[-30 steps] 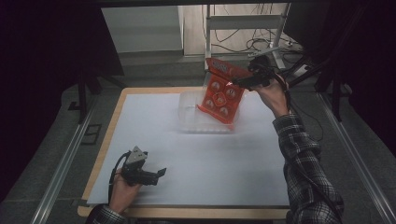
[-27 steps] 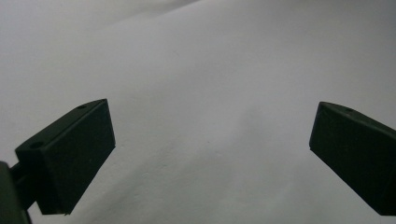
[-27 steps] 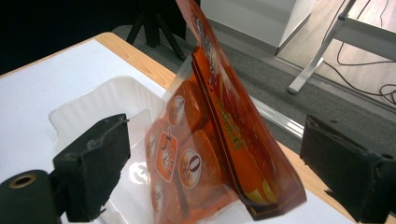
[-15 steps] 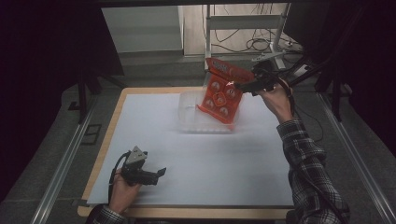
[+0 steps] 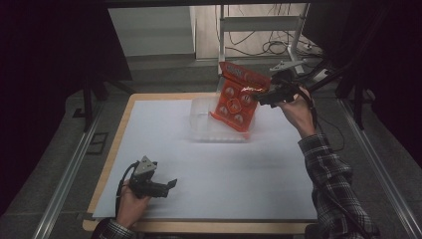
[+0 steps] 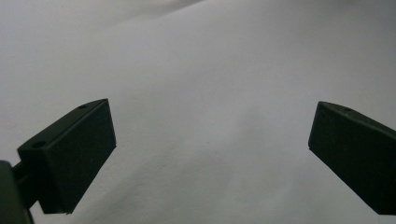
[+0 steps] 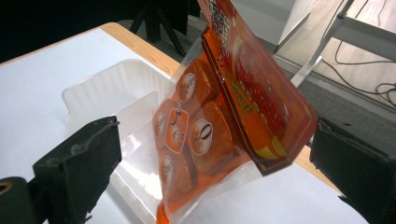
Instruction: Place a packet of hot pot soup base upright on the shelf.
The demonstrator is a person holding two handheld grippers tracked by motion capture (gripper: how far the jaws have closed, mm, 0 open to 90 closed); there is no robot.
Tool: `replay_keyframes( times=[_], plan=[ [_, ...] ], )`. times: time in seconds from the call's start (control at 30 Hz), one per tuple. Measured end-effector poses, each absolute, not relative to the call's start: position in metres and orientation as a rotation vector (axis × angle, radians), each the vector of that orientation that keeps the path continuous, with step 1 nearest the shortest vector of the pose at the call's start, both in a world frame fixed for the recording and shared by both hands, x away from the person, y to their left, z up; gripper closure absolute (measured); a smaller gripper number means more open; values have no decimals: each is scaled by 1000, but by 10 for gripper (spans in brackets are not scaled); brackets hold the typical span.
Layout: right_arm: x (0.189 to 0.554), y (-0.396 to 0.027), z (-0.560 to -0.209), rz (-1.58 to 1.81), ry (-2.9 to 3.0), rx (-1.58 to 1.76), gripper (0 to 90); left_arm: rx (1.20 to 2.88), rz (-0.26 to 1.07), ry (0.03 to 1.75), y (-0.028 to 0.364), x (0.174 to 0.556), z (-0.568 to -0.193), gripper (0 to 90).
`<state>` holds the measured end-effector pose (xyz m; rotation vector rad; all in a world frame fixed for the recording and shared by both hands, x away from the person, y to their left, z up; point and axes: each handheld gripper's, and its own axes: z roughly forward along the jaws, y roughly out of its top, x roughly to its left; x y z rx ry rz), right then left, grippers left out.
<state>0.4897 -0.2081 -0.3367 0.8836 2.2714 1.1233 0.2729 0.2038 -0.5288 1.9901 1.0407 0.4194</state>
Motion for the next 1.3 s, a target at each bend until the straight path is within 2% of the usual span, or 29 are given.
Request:
replay_keyframes(
  times=[1.3],
  plan=[
    [439, -221, -355, 1177, 2291, 868, 0, 2003, 414, 1036, 201, 273, -530, 9]
  ],
)
